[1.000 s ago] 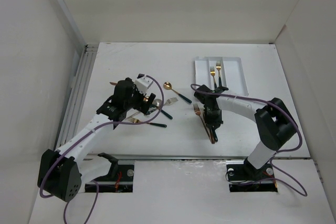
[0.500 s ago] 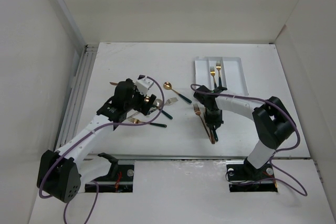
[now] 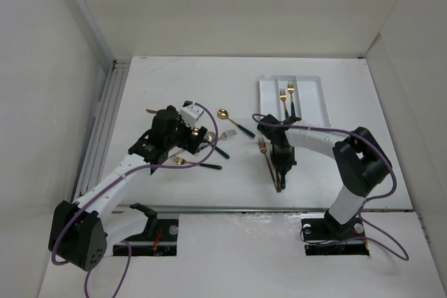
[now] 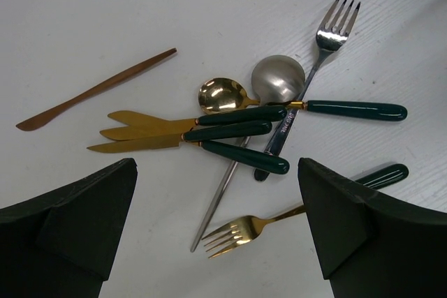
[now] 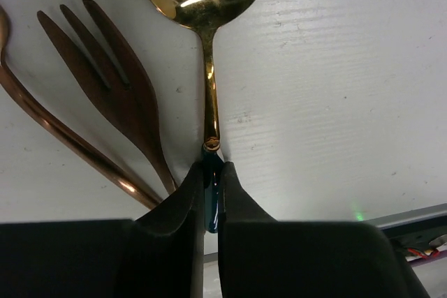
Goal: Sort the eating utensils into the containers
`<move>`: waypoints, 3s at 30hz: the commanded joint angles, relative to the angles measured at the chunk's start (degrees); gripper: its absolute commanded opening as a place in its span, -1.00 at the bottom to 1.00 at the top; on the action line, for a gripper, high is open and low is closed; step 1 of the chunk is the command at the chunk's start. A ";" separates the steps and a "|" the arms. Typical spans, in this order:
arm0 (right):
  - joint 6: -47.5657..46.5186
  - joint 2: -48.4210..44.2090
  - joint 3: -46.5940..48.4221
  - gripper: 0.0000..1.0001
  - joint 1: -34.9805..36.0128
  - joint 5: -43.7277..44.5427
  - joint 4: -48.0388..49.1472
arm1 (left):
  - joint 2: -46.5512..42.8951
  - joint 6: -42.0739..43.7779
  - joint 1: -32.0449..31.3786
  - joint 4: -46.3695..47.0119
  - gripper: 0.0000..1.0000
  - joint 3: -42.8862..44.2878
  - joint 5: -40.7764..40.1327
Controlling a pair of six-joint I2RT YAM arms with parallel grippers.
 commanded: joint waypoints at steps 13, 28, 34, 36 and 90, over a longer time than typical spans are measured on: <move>0.20 -8.62 4.02 -1.00 -0.13 5.47 -2.05 | -2.26 -7.96 -0.26 2.89 1.00 -0.34 -2.43; -16.47 -5.31 30.82 -1.00 -9.26 14.53 -7.60 | -2.26 -5.50 -1.31 2.98 1.00 -1.47 -5.77; -25.10 2.78 44.35 -1.00 -17.08 16.99 -6.28 | -1.73 -4.98 -1.31 4.11 1.00 -0.42 -8.14; -28.17 5.95 46.30 -1.00 -19.01 16.99 -4.27 | -1.20 -4.98 -1.31 4.12 1.00 -0.42 -9.46; -5.52 -4.94 6.42 -0.24 3.21 1.52 3.21 | 1.43 -3.48 1.07 5.26 1.00 -1.30 -6.65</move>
